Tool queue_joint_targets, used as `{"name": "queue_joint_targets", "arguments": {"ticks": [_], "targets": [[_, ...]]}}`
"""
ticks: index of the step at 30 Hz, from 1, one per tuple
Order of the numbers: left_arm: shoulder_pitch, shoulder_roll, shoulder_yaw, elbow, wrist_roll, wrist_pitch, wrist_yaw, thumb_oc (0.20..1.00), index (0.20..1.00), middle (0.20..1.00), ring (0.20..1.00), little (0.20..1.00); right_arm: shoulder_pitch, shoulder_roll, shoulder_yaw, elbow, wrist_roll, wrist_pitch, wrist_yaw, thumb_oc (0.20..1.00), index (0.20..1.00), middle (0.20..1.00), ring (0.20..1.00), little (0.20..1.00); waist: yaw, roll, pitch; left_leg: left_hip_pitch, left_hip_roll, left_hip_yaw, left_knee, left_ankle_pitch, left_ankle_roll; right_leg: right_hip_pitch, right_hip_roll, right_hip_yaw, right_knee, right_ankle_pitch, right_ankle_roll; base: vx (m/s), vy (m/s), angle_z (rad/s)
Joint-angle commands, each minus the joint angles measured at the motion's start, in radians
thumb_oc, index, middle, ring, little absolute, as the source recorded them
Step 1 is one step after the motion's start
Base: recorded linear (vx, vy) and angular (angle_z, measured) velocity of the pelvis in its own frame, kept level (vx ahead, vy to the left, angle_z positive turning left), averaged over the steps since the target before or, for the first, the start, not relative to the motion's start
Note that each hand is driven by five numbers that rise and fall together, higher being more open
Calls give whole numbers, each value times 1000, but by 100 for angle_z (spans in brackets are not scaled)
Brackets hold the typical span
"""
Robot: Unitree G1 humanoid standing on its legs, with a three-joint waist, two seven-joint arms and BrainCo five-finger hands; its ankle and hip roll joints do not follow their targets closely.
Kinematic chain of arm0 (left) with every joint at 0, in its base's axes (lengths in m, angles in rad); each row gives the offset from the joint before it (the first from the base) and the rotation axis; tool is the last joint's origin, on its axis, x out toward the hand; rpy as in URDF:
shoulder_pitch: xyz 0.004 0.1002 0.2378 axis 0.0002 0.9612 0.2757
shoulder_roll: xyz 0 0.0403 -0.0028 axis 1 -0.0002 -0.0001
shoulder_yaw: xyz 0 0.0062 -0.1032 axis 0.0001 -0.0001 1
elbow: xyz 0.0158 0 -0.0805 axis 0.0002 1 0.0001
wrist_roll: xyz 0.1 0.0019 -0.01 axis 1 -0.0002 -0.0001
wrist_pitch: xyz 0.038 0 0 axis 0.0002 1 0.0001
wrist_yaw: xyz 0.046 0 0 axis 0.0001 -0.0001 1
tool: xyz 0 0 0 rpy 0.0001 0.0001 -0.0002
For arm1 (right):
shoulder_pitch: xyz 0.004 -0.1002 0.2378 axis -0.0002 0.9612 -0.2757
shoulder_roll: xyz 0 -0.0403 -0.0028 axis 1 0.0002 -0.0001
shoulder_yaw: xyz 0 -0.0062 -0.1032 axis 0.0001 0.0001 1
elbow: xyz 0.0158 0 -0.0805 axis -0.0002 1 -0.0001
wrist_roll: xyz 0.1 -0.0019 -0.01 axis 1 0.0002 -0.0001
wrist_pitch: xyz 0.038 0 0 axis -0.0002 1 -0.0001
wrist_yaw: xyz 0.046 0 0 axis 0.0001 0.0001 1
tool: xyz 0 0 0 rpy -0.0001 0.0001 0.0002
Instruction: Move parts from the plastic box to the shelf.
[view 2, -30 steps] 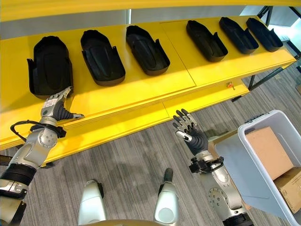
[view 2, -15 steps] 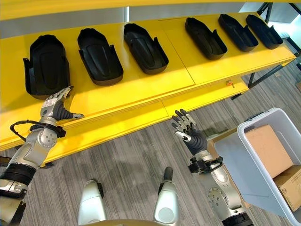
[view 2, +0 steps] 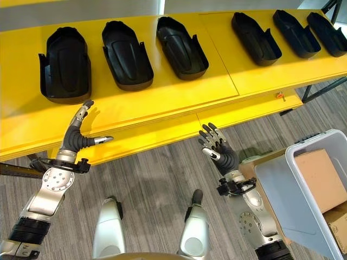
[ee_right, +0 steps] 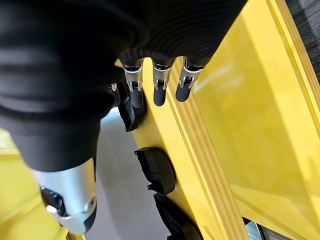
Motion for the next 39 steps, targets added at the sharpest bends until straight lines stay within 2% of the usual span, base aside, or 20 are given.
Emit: {"name": "queue_joint_targets", "arguments": {"ticks": [1,2,6,12,13,14,15,16,17,18,24,25,26,27,28,29,30,32,37,39], "targets": [[-89,4,-12,-30,-176,-100,-27,1000,1000,1000,1000,1000,0,0,-50,-71,27,-73,-2,1000,1000,1000,1000,1000,-10,15,-15,52,-49,41,-117,86,62,1,-2,15,199,-147,-54,0,0,0],[-93,-12,-11,-56,-241,-119,-28,1000,1000,1000,1000,1000,-4,0,-43,-77,25,-81,-8,1000,1000,1000,1000,1000,-8,14,-12,58,-49,41,-119,88,61,8,-3,13,196,-146,-54,0,0,0],[-119,-34,-6,-103,-341,-149,-24,1000,1000,1000,1000,1000,-6,-2,-35,-85,19,-94,-18,1000,1000,1000,1000,1000,-6,11,-7,74,-49,39,-129,92,59,25,-5,10,190,-145,-52,-1,-6,2],[-167,-30,-1,-111,-358,-156,-8,1000,1000,1000,1000,1000,-11,3,-30,-83,10,-97,-23,1000,1000,1000,1000,1000,-10,12,-7,87,-47,40,-134,92,57,35,-5,10,188,-146,-50,-11,3,0],[-195,-30,6,-105,-380,-161,4,1000,1000,1000,1000,1000,-15,4,-26,-83,10,-94,-24,1000,1000,1000,1000,1000,-13,12,-8,79,-51,46,-144,120,66,27,-8,5,174,-120,-58,-67,17,0],[-212,-26,9,-95,-380,-161,14,1000,1000,1000,1000,1000,-17,5,-23,-81,10,-92,-24,1000,1000,1000,1000,1000,-15,12,-11,80,-51,47,-145,121,65,28,-8,5,174,-120,-58,-60,23,0],[-266,0,13,-49,-357,-160,38,1000,1000,1000,1000,1000,-26,4,-19,-72,7,-88,-24,1000,1000,1000,1000,1000,-20,13,-15,83,-49,48,-144,121,63,28,-8,7,172,-118,-57,86,-4,1],[-287,9,15,-37,-356,-161,50,1000,1000,1000,1000,1000,-28,3,-13,-68,7,-86,-27,1000,1000,1000,1000,1000,-20,16,-18,93,-44,43,-136,95,54,36,-3,13,183,-141,-49,0,0,0],[-291,10,14,-36,-356,-162,50,1000,1000,1000,1000,1000,-30,4,-15,-69,7,-86,-27,1000,1000,1000,1000,1000,-21,14,-16,82,-48,48,-143,122,63,27,-7,7,172,-117,-57,0,0,0],[-329,39,36,-8,-358,-167,68,1000,1000,1000,1000,1000,-32,1,-17,-66,7,-83,-22,1000,1000,1000,1000,1000,-25,15,-22,83,-45,50,-144,121,61,27,-8,8,171,-118,-56,-56,21,3],[-454,89,35,124,-444,-170,95,1000,1000,1000,1000,1000,-29,-9,-2,-46,15,-61,-9,1000,1000,1000,1000,1000,-39,21,-43,82,-42,55,-147,123,57,23,-6,13,164,-114,-52,25,7,-1],[-475,94,27,154,-468,-169,98,1000,1000,1000,1000,1000,-31,-10,6,-41,18,-61,-11,1000,1000,1000,1000,1000,-39,25,-48,91,-38,51,-138,96,48,29,-1,20,175,-136,-44,0,0,0],[-479,95,26,157,-470,-170,97,1000,1000,1000,1000,1000,-33,-9,4,-41,18,-61,-11,1000,1000,1000,1000,1000,-40,23,-47,80,-42,57,-145,122,57,21,-5,16,164,-113,-52,91,4,-3],[-528,132,1,225,-469,-156,103,1000,1000,1000,1000,1000,-33,-15,15,-38,25,-54,-7,1000,1000,1000,1000,1000,-47,28,-55,88,-36,54,-137,96,48,23,0,24,175,-134,-43,-60,20,-3],[-533,134,-1,227,-469,-158,103,1000,1000,1000,1000,1000,-35,-13,14,-39,25,-55,-7,1000,1000,1000,1000,1000,-47,25,-53,76,-41,59,-144,122,57,15,-4,20,164,-111,-51,0,0,0],[-567,149,-20,272,-488,-152,103,1000,1000,1000,1000,1000,-36,-18,19,-38,27,-49,-4,1000,1000,1000,1000,1000,-51,26,-57,75,-40,60,-144,122,57,13,-3,20,164,-110,-51,0,0,0],[-596,172,-40,308,-489,-143,100,1000,1000,1000,1000,1000,-33,-20,23,-35,31,-45,-4,1000,1000,1000,1000,1000,-53,29,-59,86,-34,56,-135,95,47,21,1,25,176,-134,-41,94,0,1],[-642,204,-65,374,-487,-131,92,1000,1000,1000,1000,1000,-33,-25,25,-30,36,-40,5,1000,1000,1000,1000,1000,-57,30,-61,81,-34,59,-131,95,47,15,2,29,177,-133,-39,52,5,-3],[-787,217,-146,594,-657,-96,42,1000,1000,1000,1000,1000,-35,-39,30,-14,50,-35,5,1000,1000,1000,1000,1000,-76,32,-60,69,-32,66,-124,97,50,0,3,40,174,-125,-36,10,7,-4],[-814,220,-160,625,-677,-91,34,1000,1000,1000,1000,1000,-38,-41,30,-12,52,-35,4,1000,1000,1000,1000,1000,-78,33,-59,67,-32,67,-122,97,50,-2,3,42,175,-124,-36,13,9,-9]]}}
